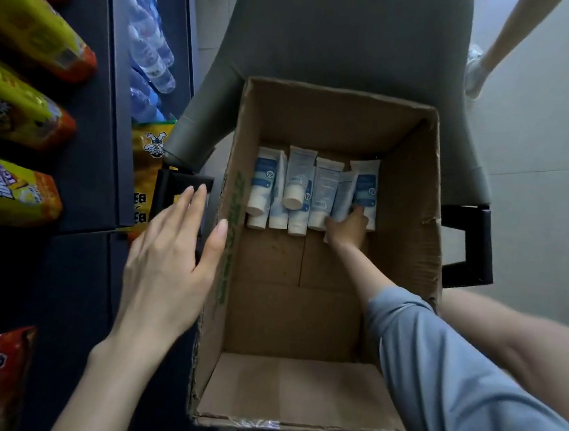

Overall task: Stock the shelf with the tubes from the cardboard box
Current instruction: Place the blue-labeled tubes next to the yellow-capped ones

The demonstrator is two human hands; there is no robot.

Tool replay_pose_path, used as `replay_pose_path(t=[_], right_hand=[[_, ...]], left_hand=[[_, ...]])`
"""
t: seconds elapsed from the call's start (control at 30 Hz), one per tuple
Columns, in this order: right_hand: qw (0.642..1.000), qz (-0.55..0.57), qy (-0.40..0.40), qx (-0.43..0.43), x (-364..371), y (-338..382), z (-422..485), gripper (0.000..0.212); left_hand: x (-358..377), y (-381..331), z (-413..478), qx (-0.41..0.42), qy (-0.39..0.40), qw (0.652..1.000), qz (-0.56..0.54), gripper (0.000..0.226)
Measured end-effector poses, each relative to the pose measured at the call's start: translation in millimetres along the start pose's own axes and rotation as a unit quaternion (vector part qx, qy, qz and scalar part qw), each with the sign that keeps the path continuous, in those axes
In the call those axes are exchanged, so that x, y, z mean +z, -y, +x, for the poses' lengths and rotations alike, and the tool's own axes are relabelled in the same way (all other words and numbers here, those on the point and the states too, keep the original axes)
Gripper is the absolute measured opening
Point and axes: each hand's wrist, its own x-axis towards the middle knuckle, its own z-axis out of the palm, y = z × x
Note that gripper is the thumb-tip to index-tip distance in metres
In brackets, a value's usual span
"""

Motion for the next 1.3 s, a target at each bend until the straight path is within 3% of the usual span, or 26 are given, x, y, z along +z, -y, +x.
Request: replay_pose_path(t=[0.3,0.47,0.63,0.77,0.9,1.03,1.17,1.3], right_hand=[[0.996,0.044,0.078,-0.017,-7.7,-8.9,-0.4,0.066],[0.966,0.211,0.137,0.060,-28.1,8.1,-25.3,0.062],[0.943,0.259,0.186,-0.096,-37.7,31.1,-94.8,0.057],[0.912,0.246,0.192,-0.265,-29.6,46.7,-146.8,0.044],[0.916,0.192,0.126,-0.331,-19.0,57.2,-167.6,0.043],[0.909,0.178,0.097,-0.364,-21.3,63.7,-171.9,0.044],[0.906,0.180,0.140,-0.357,-31.5,64.9,-161.4,0.032],[0.939,0.174,0.076,-0.286,-38.4,59.1,-111.3,0.023]], left_hand=[[5.1,-8.5,2.9,0.029,-0.012,0.998,-0.052,0.062],[9.3,-19.0,9.6,0.026,-0.024,0.992,-0.122,0.052],[18.9,-27.9,20.1,-0.022,0.025,0.972,-0.231,0.050],[26.8,-36.1,23.9,-0.027,0.074,0.937,-0.340,0.056],[24.1,-38.3,24.5,-0.037,0.024,0.894,-0.445,0.060],[18.6,-38.8,28.3,-0.063,0.000,0.857,-0.512,0.047],[11.7,-34.1,29.4,-0.140,-0.001,0.775,-0.616,0.034],[7.2,-23.9,30.6,-0.160,0.008,0.756,-0.635,0.034]])
